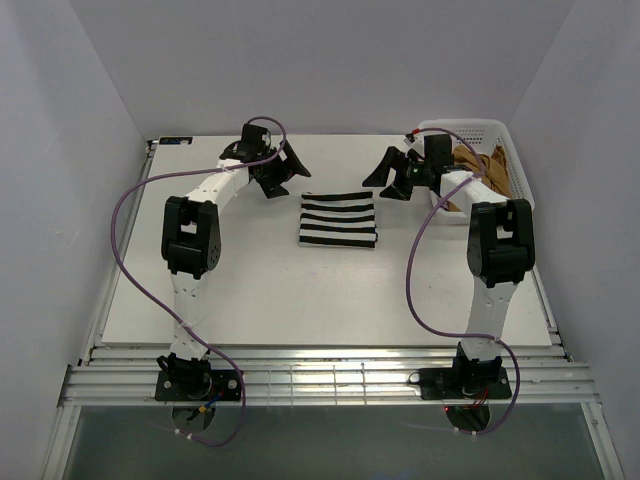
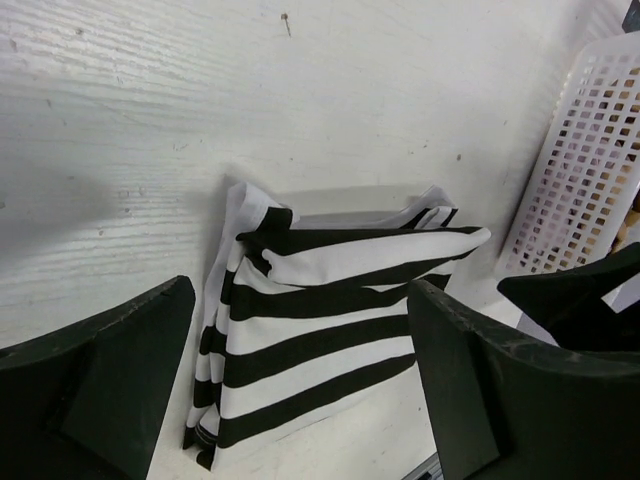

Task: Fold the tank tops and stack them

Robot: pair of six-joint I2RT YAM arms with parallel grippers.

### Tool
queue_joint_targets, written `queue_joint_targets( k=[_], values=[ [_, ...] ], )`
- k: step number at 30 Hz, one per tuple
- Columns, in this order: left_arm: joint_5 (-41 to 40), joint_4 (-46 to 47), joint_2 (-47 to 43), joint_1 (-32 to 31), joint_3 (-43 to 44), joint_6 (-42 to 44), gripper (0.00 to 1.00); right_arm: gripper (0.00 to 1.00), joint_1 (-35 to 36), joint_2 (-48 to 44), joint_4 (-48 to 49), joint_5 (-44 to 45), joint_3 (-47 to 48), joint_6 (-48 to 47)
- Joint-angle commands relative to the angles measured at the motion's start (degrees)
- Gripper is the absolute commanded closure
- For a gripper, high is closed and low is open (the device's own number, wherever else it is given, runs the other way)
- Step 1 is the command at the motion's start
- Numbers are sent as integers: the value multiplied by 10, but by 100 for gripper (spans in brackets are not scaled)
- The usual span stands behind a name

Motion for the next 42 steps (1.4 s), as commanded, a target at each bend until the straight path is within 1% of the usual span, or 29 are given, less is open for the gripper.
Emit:
queue_joint_targets(
  k=[1, 4, 8, 10, 18, 23, 28, 31, 35, 40, 42],
  values=[
    [5, -2, -67, -4, -22, 13, 2, 9, 5, -71, 19, -15, -21, -20],
    [12, 3, -79, -17, -44, 18, 2, 10, 17, -94, 21, -8, -49, -37],
    [37, 17, -65, -35, -39, 23, 2, 10, 33, -85, 24, -11, -50, -41],
    [59, 31, -53, -40, -25, 19, 2, 10, 38, -67, 29, -17, -42, -36],
    [91, 59, 41, -41, 45, 6, 2, 10, 48, 10, 60, -17, 36, 1],
    [78, 60, 97, -34, 94, 7, 2, 10, 48, 71, 67, -11, 87, 16],
    [70, 62, 135, -24, 112, -2, 2, 10, 48, 136, 66, -8, 146, 28],
    [62, 63, 140, -22, 108, -4, 2, 10, 47, 163, 64, 15, 160, 31],
    [53, 63, 140, -21, 100, -5, 2, 10, 37, 183, 73, 23, 147, 54],
    [39, 63, 128, -18, 86, -1, 2, 10, 35, 195, 77, 22, 152, 56],
    [39, 58, 121, -18, 93, 0, 2, 10, 34, 182, 75, 17, 160, 52]
  ],
)
